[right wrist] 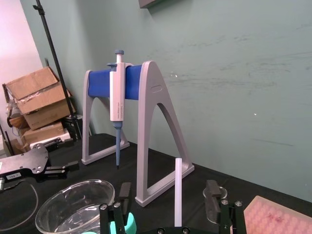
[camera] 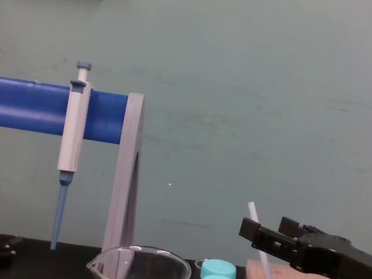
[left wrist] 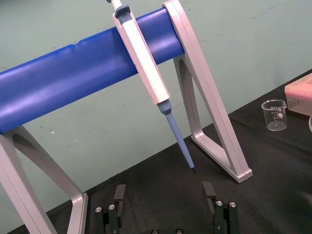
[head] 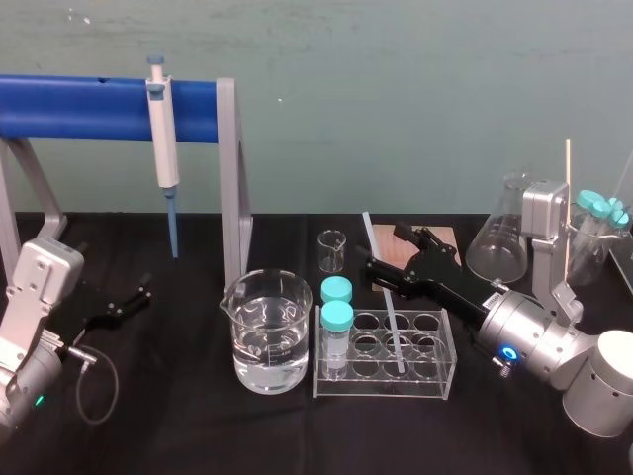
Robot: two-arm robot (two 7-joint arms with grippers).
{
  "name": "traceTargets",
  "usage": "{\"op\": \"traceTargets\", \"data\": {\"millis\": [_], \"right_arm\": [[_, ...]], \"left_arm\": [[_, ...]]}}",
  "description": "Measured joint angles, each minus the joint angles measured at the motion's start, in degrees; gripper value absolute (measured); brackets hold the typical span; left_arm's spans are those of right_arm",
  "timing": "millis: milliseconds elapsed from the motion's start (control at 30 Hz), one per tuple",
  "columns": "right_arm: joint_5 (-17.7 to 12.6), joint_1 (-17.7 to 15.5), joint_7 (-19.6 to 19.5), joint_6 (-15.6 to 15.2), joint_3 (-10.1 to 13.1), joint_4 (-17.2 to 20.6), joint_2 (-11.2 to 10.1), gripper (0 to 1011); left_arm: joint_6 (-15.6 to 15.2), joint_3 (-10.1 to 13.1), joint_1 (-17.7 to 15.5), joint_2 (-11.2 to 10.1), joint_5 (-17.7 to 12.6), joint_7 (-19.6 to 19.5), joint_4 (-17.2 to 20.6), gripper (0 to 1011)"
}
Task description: Pick up the stirring rod with one hand, then place it down.
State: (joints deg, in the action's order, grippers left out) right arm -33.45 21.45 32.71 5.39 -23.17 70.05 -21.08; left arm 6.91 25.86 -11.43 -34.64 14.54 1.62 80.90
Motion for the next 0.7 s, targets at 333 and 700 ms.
{"op": "traceTargets", "data": {"millis": [333, 700], "right_arm": [[1.1, -2.02, -6.51, -0.3, 2.95, 4.5, -0.15, 1004], [9.28, -8.06, -27.77, -3.41, 9.17, 8.3, 0.86, 1004]], "left_arm": [[0.0, 0.0, 0.0, 0.0, 0.01, 0.0, 0.0, 1000], [0.0, 0.0, 0.0, 0.0, 0.01, 0.0, 0.0, 1000]]}}
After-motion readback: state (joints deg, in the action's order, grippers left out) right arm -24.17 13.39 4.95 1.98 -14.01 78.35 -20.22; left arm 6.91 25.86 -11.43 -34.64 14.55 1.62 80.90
